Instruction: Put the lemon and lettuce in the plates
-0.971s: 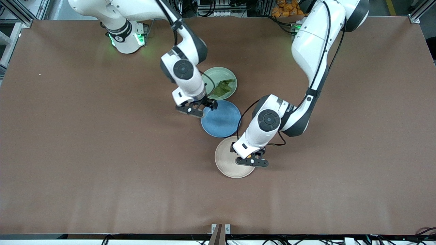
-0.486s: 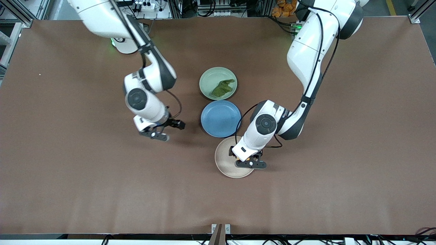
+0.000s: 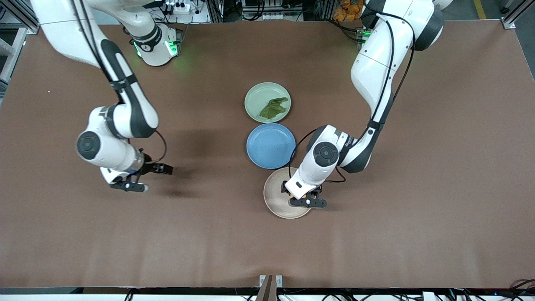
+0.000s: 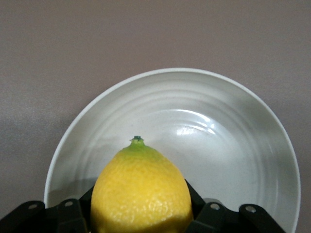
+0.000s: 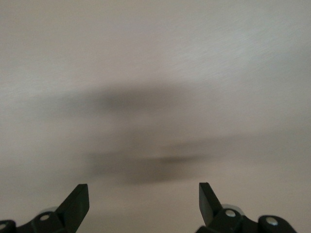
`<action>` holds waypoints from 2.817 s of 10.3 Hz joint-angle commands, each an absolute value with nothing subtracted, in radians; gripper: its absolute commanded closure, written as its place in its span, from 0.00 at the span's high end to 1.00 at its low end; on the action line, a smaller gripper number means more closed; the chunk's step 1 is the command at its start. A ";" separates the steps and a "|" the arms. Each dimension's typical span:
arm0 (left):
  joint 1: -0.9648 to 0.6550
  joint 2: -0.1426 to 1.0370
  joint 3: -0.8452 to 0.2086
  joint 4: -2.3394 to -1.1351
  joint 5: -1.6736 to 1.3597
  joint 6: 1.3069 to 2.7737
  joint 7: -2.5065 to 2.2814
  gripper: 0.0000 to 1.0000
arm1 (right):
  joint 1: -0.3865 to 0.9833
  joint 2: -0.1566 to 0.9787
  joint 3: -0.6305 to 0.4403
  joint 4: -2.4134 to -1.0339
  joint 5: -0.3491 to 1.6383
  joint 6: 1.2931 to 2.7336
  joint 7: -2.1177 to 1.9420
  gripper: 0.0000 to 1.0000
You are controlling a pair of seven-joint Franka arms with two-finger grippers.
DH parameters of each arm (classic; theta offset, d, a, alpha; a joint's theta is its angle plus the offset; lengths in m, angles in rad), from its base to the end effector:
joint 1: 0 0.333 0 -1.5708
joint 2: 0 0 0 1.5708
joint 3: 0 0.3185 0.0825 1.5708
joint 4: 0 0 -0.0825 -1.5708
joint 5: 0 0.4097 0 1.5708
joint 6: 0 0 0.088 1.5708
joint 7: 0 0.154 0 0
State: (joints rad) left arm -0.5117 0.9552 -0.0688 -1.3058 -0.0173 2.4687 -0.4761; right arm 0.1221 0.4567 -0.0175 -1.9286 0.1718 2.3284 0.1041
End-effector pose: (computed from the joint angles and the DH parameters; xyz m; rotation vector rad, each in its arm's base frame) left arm 0.6700 -0.4267 0.1210 2.9706 -0.0848 0.2209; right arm 0.6309 0.0751 0.1828 -3.0273 0.1813 0.1030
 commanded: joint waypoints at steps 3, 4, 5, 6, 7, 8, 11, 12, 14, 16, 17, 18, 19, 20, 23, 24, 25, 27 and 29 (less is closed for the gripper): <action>-0.534 0.954 -0.029 -1.279 -0.028 2.444 -0.512 1.00 | 0.018 0.395 0.000 -1.992 0.155 2.319 -0.049 1.00; -0.534 0.945 -0.026 -1.278 -0.028 2.395 -0.514 1.00 | 0.018 0.362 -0.003 -2.028 0.140 2.324 -0.051 1.00; -0.532 0.921 -0.026 -1.278 -0.026 2.341 -0.512 1.00 | 0.021 0.324 -0.005 -2.075 0.070 2.336 -0.043 1.00; -0.529 0.898 -0.025 -1.278 -0.026 2.300 -0.512 1.00 | 0.021 0.283 -0.006 -2.130 0.016 2.365 -0.040 1.00; -0.526 0.878 -0.018 -1.278 -0.028 2.266 -0.512 1.00 | 0.017 0.232 -0.006 -2.207 -0.027 2.416 -0.040 1.00; -0.522 0.856 -0.018 -1.278 -0.029 2.232 -0.512 1.00 | 0.009 0.180 -0.008 -2.261 -0.061 2.427 -0.040 1.00; -0.497 0.807 -0.017 -1.278 -0.028 2.152 -0.509 1.00 | -0.040 0.095 -0.005 -2.335 -0.112 2.419 -0.040 1.00; -0.474 0.789 -0.012 -1.278 -0.026 2.131 -0.509 1.00 | -0.040 0.075 -0.005 -2.333 -0.112 2.411 -0.035 1.00; -0.402 0.729 -0.017 -1.285 0.015 2.097 -0.451 1.00 | -0.040 0.034 -0.008 -2.307 -0.112 2.387 0.012 1.00; -0.349 0.709 -0.018 -1.295 0.034 2.075 -0.390 1.00 | -0.035 0.014 -0.040 -2.222 -0.110 2.297 0.015 1.00; -0.318 0.707 -0.018 -1.299 0.034 2.063 -0.358 1.00 | -0.034 0.009 -0.040 -2.156 -0.107 2.216 0.014 1.00; -0.287 0.707 -0.018 -1.302 0.047 2.053 -0.324 1.00 | -0.034 -0.008 -0.038 -2.104 -0.103 2.148 0.014 1.00; -0.256 0.707 -0.018 -1.302 0.051 2.045 -0.271 1.00 | -0.032 -0.020 -0.034 -2.059 -0.100 2.107 0.014 1.00; -0.224 0.707 -0.018 -1.302 0.052 2.045 -0.227 1.00 | -0.028 -0.021 -0.026 -2.013 -0.095 2.082 0.015 1.00; -0.151 0.710 -0.018 -1.313 0.054 2.045 -0.132 1.00 | -0.021 -0.025 -0.011 -1.867 0.037 1.970 0.003 1.00; -0.131 0.710 -0.017 -1.318 0.054 2.045 -0.114 1.00 | -0.021 -0.023 -0.005 -1.815 0.035 1.913 0.000 1.00; -0.109 0.710 -0.017 -1.325 0.054 2.045 -0.107 1.00 | -0.021 -0.025 -0.003 -1.775 0.032 1.864 0.000 1.00; -0.086 0.707 -0.018 -1.339 0.054 2.045 -0.092 1.00 | -0.020 -0.025 0.000 -1.697 -0.001 1.781 -0.002 1.00; -0.069 0.703 -0.026 -1.341 0.054 2.045 -0.097 1.00 | -0.020 -0.023 0.008 -1.614 -0.023 1.688 -0.002 1.00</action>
State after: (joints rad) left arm -0.0849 0.7294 -0.0103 -1.3191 0.0288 2.0561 -0.1010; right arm -0.0213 -0.0258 0.0015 -1.6783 -0.0027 1.7537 -0.0033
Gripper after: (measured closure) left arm 0.000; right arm 0.000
